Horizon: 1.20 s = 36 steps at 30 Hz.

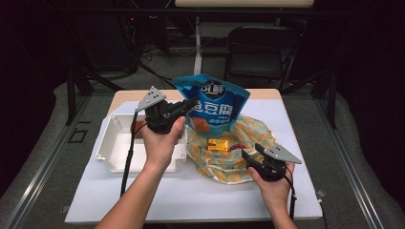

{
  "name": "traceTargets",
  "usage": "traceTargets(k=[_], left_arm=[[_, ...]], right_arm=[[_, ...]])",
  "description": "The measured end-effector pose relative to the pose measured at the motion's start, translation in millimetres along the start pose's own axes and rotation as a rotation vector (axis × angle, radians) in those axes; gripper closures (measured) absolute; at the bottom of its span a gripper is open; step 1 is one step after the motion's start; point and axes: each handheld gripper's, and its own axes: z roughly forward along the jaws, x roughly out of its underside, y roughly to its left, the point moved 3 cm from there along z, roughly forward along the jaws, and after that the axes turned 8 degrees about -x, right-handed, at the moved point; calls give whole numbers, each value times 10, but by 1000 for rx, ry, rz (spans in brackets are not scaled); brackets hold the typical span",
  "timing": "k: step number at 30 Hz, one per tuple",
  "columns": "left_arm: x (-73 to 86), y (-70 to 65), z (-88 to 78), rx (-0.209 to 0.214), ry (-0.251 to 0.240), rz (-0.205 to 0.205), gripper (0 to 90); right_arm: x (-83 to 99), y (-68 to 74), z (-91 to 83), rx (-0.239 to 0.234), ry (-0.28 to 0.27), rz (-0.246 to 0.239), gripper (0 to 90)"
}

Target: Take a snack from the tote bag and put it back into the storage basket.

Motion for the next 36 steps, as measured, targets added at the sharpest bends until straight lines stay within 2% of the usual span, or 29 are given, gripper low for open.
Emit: traceTargets(k=[16,22,26,36], left_arm=[[9,459,-489,-78,-43,-40,900],[98,633,-630,-110,-41,-58,900],[170,753,-722,-129,-43,-84,900],[362,1075,-919,-192,-37,-106,900]], right_arm=[[36,-20,18,18,20,-6,422],[41,-17,26,16,20,-8,422],[47,-16,35,19,20,-9,422],[44,-14,34,21,18,-11,422]])
